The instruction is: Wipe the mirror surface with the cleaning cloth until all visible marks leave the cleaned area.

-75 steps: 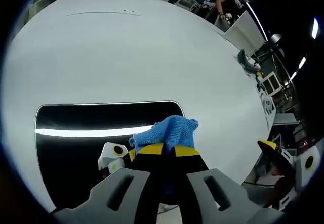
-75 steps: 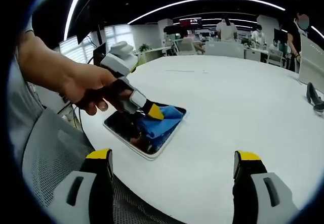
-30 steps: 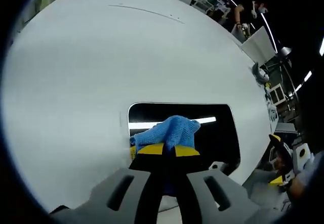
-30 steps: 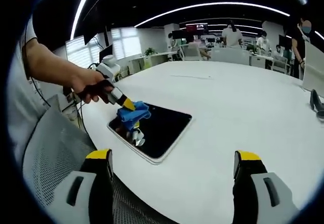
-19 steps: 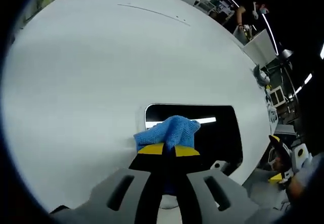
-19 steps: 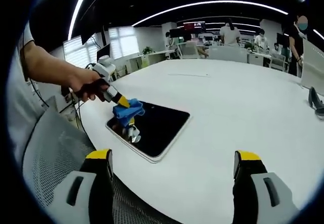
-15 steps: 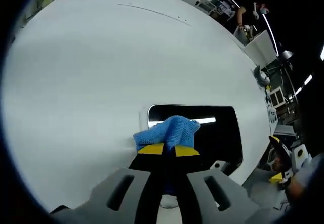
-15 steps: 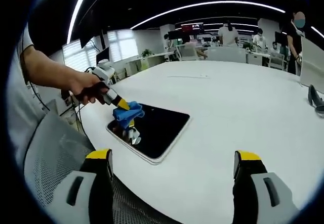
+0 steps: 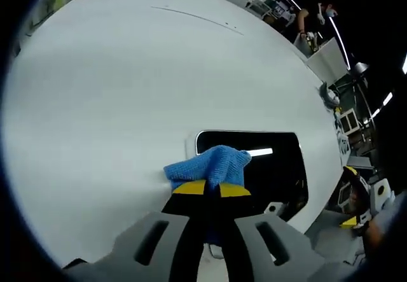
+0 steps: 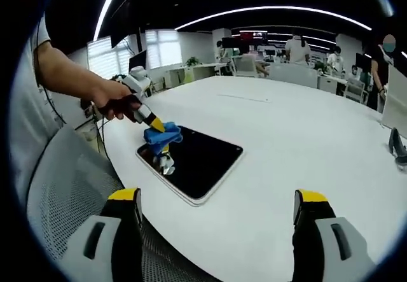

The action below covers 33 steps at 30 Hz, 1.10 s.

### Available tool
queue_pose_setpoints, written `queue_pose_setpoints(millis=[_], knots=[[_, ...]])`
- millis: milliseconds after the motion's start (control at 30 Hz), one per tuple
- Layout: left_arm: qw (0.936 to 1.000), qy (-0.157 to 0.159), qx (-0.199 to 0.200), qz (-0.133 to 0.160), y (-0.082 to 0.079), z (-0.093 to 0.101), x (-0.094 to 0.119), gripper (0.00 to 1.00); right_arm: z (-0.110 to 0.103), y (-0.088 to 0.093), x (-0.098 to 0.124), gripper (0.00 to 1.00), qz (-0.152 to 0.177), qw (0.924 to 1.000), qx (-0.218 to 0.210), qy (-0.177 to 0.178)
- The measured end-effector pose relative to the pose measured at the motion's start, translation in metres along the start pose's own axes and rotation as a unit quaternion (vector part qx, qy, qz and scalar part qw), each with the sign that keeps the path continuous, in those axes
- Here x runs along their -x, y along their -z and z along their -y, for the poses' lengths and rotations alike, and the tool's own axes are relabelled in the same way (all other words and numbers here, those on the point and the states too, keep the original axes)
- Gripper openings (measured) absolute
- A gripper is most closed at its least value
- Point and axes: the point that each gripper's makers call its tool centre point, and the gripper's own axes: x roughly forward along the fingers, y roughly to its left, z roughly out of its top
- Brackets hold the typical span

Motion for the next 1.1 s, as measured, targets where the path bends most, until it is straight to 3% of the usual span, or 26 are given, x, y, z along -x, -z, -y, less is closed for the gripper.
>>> queue_pose_setpoints(millis=[100,167,300,333,367,400,433,733,1100], knots=[[1.0,-0.001,-0.004,-0.001,0.0,0.001,0.001,0.02,0.006,-0.004,0.004,0.99,0.002,0.9998,-0.014,0.015],[1.0,0.0,-0.007,0.0,0.0,0.0,-0.001,0.02,0.006,-0.012,0.005,0.99,0.022,0.9994,-0.016,0.021],[0.9999,-0.002,-0.015,0.001,0.0,0.001,0.0,0.02,0.008,-0.004,0.001,0.95,0.02,0.9993,-0.011,0.031],[0.9999,-0.003,-0.017,0.002,0.001,0.001,0.001,0.02,0.009,0.001,0.0,0.95,0.018,0.9992,-0.017,0.03],[0.9998,-0.003,-0.017,0.002,0.001,0.001,0.001,0.02,0.008,0.001,0.001,0.95,0.016,0.998,-0.055,0.027],[0.9998,-0.004,-0.017,0.003,0.001,0.001,0.001,0.02,0.011,-0.011,0.003,0.96,0.05,0.9962,-0.065,0.03],[0.9998,-0.004,-0.017,0.003,0.002,0.002,0.002,0.02,0.013,-0.014,0.005,0.97,0.058,0.996,-0.06,0.032],[0.9999,-0.004,-0.014,0.001,0.007,0.001,0.003,0.02,0.01,-0.008,0.004,0.95,0.038,0.9977,-0.047,0.033],[1.0,0.001,-0.002,-0.002,0.022,0.002,0.009,0.02,0.007,-0.006,0.003,0.91,0.038,0.9978,-0.05,0.022]])
